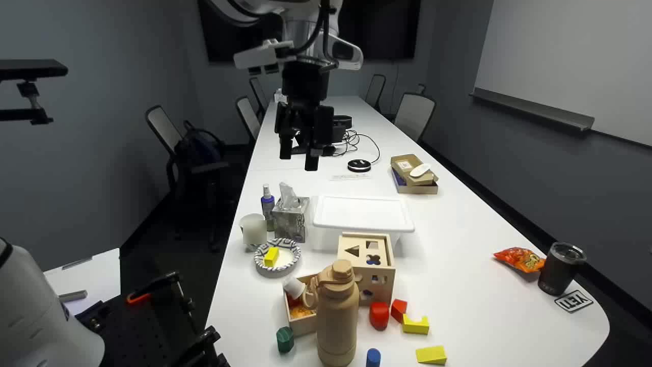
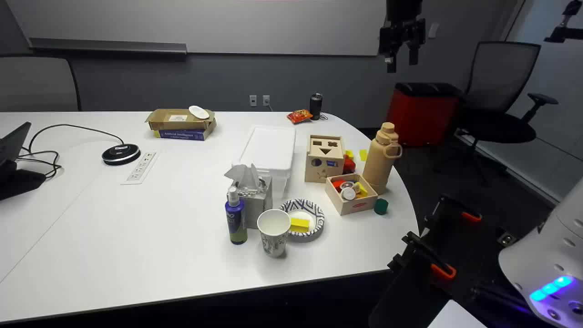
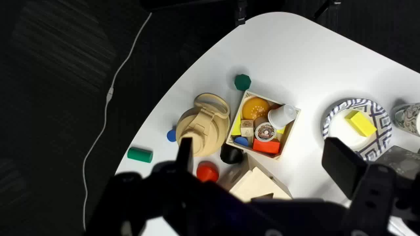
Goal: Slightly open the wooden box by sliding the lid off
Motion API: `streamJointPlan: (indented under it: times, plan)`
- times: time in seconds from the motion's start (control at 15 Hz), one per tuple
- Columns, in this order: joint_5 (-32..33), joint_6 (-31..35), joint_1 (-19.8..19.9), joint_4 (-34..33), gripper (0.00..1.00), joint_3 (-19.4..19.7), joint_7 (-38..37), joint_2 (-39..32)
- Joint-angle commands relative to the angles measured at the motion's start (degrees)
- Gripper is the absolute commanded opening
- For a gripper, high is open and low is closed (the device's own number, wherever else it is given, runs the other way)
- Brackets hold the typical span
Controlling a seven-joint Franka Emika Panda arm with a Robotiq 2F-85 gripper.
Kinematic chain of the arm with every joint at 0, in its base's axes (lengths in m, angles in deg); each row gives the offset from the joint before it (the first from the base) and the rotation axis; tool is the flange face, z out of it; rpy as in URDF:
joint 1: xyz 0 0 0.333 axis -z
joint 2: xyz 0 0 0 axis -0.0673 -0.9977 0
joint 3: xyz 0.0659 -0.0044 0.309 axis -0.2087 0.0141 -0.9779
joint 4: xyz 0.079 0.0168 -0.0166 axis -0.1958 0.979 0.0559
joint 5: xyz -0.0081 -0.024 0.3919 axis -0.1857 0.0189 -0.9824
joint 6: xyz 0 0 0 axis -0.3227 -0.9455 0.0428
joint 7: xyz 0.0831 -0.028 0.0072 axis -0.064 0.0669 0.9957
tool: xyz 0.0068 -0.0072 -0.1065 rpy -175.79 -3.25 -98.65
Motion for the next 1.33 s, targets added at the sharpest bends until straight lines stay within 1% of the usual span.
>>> streamJointPlan:
  times: [0.0,0.2,0.47,0.8,1.0,1.27]
  plan:
    - [0.0,-0.1,-0.1,-0.1,1.0,0.1,0.0,0.0]
    - [-2.8,0.2,-0.5,-1.4,1.0,0.7,4.0,-2.9]
    - [-7.5,1.0,-0.4,-3.6,1.0,1.2,13.8,-9.7]
    - [-8.1,3.6,0.3,-9.3,1.0,0.0,24.3,-20.3]
    - [-7.5,5.8,0.8,-13.4,1.0,-1.1,27.6,-26.7]
    - [-5.6,12.0,0.7,-18.1,1.0,-3.0,27.2,-35.2]
